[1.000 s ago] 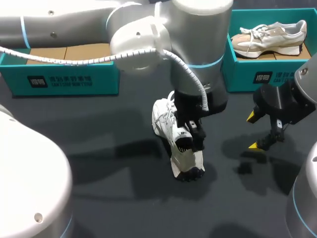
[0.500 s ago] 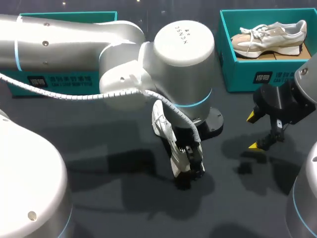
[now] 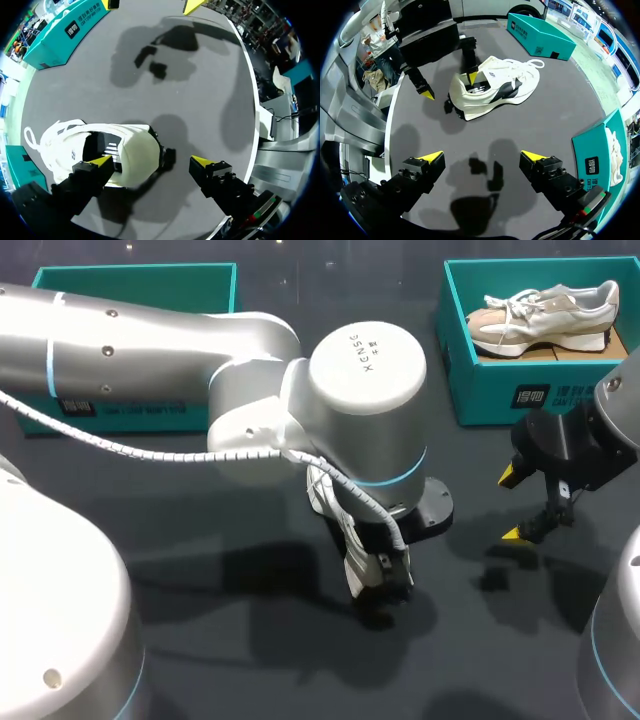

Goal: Take the shoe out of the shoebox, open the shoe tongue, remove and reinsert the insole, then place the shoe into the shoebox

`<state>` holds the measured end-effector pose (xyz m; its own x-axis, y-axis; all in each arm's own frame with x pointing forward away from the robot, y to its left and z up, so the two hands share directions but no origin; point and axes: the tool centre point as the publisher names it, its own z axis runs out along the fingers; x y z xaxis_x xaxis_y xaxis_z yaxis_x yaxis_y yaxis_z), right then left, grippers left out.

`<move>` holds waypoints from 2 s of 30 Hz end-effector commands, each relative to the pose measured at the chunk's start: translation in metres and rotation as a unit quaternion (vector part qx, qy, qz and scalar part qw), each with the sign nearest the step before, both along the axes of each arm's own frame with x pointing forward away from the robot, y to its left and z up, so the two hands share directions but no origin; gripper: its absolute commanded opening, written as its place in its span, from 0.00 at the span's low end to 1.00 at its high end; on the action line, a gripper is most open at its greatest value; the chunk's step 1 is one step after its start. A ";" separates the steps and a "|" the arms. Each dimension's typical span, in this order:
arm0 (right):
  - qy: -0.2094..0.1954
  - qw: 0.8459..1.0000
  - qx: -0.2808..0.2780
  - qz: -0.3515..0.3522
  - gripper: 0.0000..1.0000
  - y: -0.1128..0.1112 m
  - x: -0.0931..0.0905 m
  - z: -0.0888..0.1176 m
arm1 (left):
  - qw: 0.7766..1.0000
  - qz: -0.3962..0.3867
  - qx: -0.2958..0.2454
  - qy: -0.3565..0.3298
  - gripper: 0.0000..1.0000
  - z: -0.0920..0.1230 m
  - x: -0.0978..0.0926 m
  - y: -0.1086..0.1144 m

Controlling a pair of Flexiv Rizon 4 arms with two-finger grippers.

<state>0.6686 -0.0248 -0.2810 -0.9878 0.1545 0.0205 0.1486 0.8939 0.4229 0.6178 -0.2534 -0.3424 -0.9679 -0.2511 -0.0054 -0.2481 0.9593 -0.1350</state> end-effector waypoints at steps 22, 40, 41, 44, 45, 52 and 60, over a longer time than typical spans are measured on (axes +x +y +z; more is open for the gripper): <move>-0.001 1.000 -0.001 -0.001 1.00 0.000 -0.001 -0.001 | 1.000 0.018 0.021 0.001 0.67 -0.019 0.004 -0.011; -0.001 1.000 -0.001 -0.001 1.00 0.000 -0.001 -0.001 | 0.999 0.015 0.045 0.007 0.50 -0.035 0.000 -0.010; -0.001 1.000 -0.001 -0.001 1.00 0.000 -0.001 -0.001 | 0.999 0.016 0.045 0.006 0.48 -0.035 0.000 -0.010; -0.001 1.000 -0.001 -0.001 1.00 0.000 -0.001 -0.001 | 0.999 0.018 0.044 0.006 0.38 -0.036 0.001 -0.010; -0.001 1.000 -0.001 -0.001 1.00 0.000 -0.001 -0.001 | 0.999 0.019 0.044 0.007 0.20 -0.036 0.002 -0.010; -0.001 1.000 -0.001 -0.001 1.00 0.000 -0.001 -0.001 | 0.999 0.019 0.044 0.008 0.00 -0.028 0.005 -0.004; -0.001 1.000 -0.001 -0.001 1.00 0.000 -0.001 -0.001 | 0.999 0.004 0.052 0.010 0.00 0.010 0.022 0.013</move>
